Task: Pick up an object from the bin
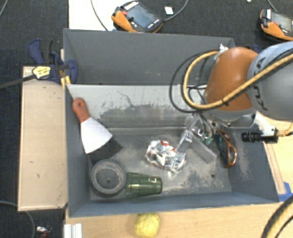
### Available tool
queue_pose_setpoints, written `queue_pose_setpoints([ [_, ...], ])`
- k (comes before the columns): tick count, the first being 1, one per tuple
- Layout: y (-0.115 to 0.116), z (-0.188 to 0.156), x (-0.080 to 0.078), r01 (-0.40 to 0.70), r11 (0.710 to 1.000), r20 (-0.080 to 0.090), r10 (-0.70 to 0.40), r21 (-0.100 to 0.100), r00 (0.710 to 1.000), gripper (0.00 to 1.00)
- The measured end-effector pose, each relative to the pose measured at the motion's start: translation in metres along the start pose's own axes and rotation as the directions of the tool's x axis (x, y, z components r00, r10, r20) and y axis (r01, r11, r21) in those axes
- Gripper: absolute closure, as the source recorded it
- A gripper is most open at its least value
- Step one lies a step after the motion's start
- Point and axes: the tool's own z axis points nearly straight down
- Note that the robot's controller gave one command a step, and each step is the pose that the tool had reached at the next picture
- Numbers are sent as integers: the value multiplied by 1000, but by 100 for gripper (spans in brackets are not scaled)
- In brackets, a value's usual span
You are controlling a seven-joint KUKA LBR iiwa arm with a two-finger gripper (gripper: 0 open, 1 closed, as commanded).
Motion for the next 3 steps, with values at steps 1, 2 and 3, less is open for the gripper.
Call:
queue_pose_setpoints([
  [1,-10,93,-5,462,887,-24,-462,-2,886,0],
  [2,-23,92,38,66,998,5,-66,-3,998,0],
  [3,-10,91,-5,446,895,-19,-446,-1,895,100],
])
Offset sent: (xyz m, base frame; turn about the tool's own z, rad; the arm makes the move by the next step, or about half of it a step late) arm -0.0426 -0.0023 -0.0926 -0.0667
